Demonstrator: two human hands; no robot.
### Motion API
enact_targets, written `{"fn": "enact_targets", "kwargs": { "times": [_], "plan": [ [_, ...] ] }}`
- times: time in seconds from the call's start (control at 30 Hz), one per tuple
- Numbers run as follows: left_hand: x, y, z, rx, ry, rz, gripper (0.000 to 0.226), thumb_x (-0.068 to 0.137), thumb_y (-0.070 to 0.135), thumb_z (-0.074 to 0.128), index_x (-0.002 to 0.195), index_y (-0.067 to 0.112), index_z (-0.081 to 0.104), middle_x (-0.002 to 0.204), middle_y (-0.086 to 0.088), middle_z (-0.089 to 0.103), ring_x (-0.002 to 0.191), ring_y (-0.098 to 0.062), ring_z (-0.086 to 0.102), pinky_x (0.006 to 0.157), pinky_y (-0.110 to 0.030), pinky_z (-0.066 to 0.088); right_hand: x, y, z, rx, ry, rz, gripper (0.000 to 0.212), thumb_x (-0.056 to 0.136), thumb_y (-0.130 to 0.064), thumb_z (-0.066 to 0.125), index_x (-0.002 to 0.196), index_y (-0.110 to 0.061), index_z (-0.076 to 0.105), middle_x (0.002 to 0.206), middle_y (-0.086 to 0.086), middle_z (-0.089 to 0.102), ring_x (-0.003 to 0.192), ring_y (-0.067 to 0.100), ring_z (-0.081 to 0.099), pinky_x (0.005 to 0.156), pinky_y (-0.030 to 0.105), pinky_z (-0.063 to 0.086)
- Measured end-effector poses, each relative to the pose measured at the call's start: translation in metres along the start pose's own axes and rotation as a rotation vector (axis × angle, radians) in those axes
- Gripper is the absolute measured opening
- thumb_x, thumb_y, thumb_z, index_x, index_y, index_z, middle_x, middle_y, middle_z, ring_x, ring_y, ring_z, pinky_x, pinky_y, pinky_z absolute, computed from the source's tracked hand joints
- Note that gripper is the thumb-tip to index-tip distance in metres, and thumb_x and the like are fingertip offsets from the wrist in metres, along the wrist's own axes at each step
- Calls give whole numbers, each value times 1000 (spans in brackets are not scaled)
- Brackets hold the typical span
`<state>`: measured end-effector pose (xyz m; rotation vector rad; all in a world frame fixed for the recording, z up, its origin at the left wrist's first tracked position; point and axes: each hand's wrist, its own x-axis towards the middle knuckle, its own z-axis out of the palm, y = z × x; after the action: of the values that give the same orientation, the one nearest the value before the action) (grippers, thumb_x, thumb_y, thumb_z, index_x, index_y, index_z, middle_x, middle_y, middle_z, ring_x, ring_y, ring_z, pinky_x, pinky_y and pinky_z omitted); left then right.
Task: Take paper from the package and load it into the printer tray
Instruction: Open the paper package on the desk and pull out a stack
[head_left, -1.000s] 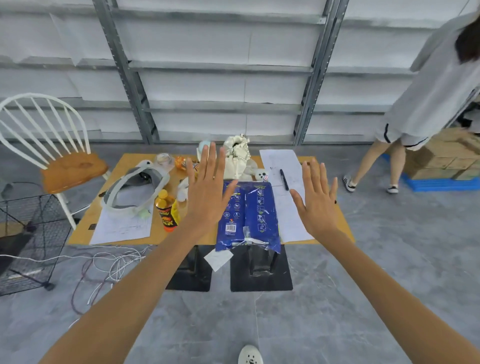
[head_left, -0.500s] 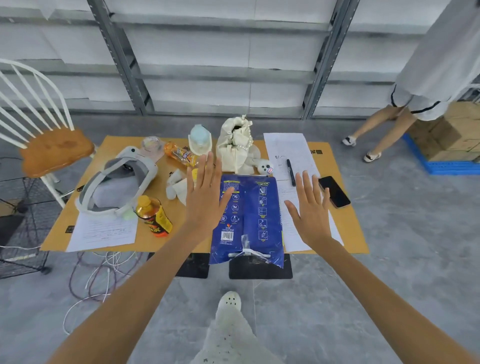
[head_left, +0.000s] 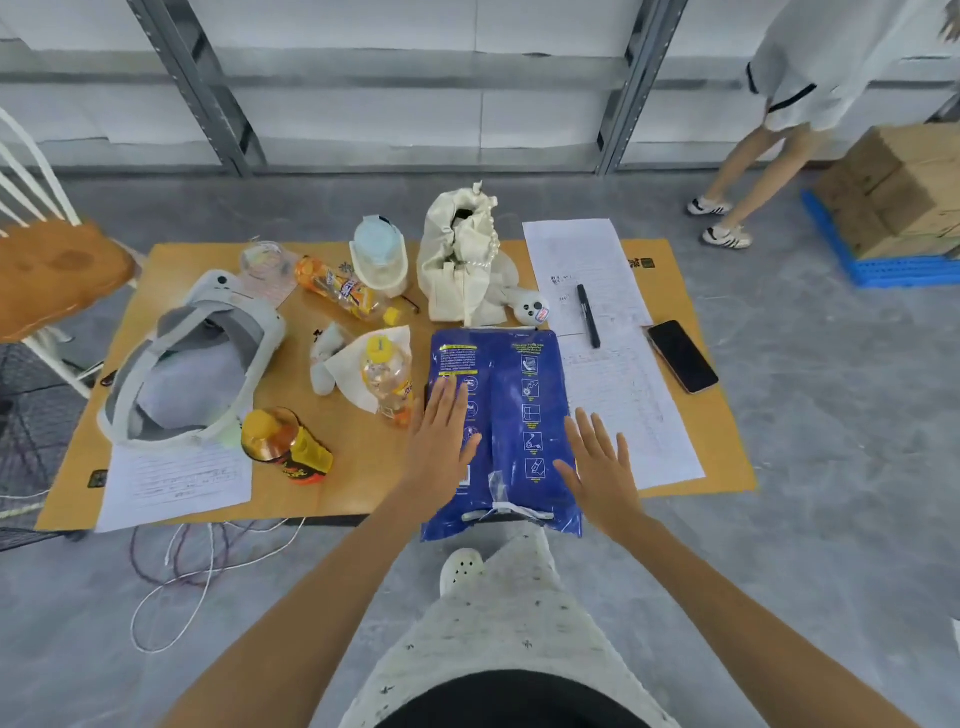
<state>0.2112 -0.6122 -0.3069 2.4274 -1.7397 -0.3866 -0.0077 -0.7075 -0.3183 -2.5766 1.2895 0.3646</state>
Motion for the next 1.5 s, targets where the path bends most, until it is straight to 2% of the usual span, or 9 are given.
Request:
{"fn": "enact_targets", "kwargs": {
  "times": [0.1,0.23,0.47,0.7,0.93,1.1,1.27,1.37,1.5],
  "plan": [
    [-1,6,25,-104,-165,-14,54,98,30,42,146,13,25,157,-9,22,146,-24,15,119,-37,20,1,2,22,-48,-129,-40,62,99,-47,22,150,-18,1,161,3,-4,148,22,-2,119,46,7],
    [-9,20,46,-275,-283,-132,28,93,20,55,119,11,54,125,-7,52,115,-24,49,92,-38,47,-3,6,43,-56,-294,-83,62,100,-44,22,150,-17,-1,161,3,-8,148,22,-5,119,43,8],
    [-9,42,53,-418,-185,-402,8,88,16,62,83,11,65,88,-2,69,80,-18,61,61,-31,45,-4,13,53,164,-267,-81,61,100,-41,29,151,-17,5,161,1,-6,148,19,-6,119,42,11],
    [-15,44,51,-452,-140,-410,17,89,19,59,73,14,57,80,1,64,75,-17,57,63,-35,47,-4,16,57,204,-271,-102,63,99,-41,31,151,-17,3,161,0,-9,148,20,-8,119,42,13],
    [-69,42,53,-274,-221,-118,14,84,6,59,72,13,55,79,1,59,76,-15,55,59,-28,46,-4,22,54,165,-283,-142,67,98,-43,35,151,-18,1,161,1,-9,148,21,-7,118,46,11],
    [-94,40,57,82,-351,217,34,34,13,90,52,24,63,58,12,61,55,-4,58,36,-17,40,-8,16,58,8,-266,-163,82,93,-53,40,150,-14,-3,160,7,-12,148,26,-6,117,49,14],
    [-98,42,67,310,-488,454,38,60,6,80,96,12,70,101,-2,66,95,-18,62,69,-28,57,-9,8,60,-72,-239,-139,98,85,-60,48,149,-9,-6,159,10,-12,147,31,-6,116,53,16],
    [-110,29,84,420,-649,517,30,83,-9,53,112,-5,59,124,-19,53,119,-34,44,92,-45,43,-11,6,58,-146,-251,-143,103,83,-61,50,148,-8,-9,159,11,-14,147,32,-6,115,54,19],
    [-127,18,64,277,-503,444,29,60,13,82,86,23,75,91,3,71,87,-13,66,71,-23,54,-7,5,56,71,-215,-123,78,93,-47,46,150,-10,7,161,9,-2,148,28,1,119,44,21]
  ]
}}
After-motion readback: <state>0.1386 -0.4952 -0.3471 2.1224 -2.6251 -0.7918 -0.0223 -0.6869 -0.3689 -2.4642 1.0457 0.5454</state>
